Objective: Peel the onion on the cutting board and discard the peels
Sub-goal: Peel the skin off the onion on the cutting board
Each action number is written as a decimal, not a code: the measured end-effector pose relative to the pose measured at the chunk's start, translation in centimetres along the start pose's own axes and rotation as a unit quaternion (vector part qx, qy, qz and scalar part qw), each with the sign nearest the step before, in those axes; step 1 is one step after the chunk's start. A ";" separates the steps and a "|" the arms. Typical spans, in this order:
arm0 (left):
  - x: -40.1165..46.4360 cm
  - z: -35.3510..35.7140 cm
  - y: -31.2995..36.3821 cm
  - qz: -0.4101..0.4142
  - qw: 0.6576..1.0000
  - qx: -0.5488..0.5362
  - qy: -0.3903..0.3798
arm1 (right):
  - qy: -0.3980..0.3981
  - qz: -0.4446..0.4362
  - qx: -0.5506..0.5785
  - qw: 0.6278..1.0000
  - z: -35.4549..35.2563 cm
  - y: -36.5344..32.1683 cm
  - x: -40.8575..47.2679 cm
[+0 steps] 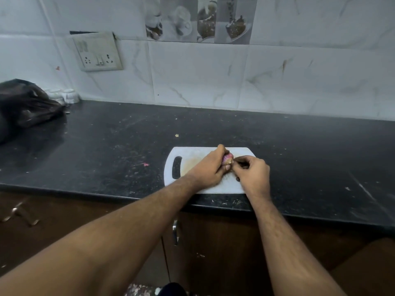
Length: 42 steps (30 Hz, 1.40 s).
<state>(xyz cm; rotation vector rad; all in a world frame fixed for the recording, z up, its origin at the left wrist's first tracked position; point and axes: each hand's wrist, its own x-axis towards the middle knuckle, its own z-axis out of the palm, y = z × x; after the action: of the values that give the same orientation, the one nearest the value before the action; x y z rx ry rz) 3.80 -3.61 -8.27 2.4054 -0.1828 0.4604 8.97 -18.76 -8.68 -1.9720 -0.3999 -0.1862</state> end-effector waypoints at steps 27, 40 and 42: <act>0.5 0.4 -0.8 -0.075 0.997 0.024 0.003 | -0.001 -0.023 -0.064 0.998 0.2 -0.1 0.2; 0.7 1.0 -0.5 -0.032 0.987 0.150 -0.043 | 0.033 0.035 -0.079 0.996 0.3 -0.1 0.4; 0.7 1.0 -0.5 -0.033 0.984 0.169 -0.044 | 0.064 0.041 -0.072 0.994 0.3 -0.1 0.5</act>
<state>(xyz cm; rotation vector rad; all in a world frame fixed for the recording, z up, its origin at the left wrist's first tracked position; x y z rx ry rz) 4.86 -3.89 -8.98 2.7581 -0.0668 0.3778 9.41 -18.40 -8.56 -2.1006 -0.2264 -0.2953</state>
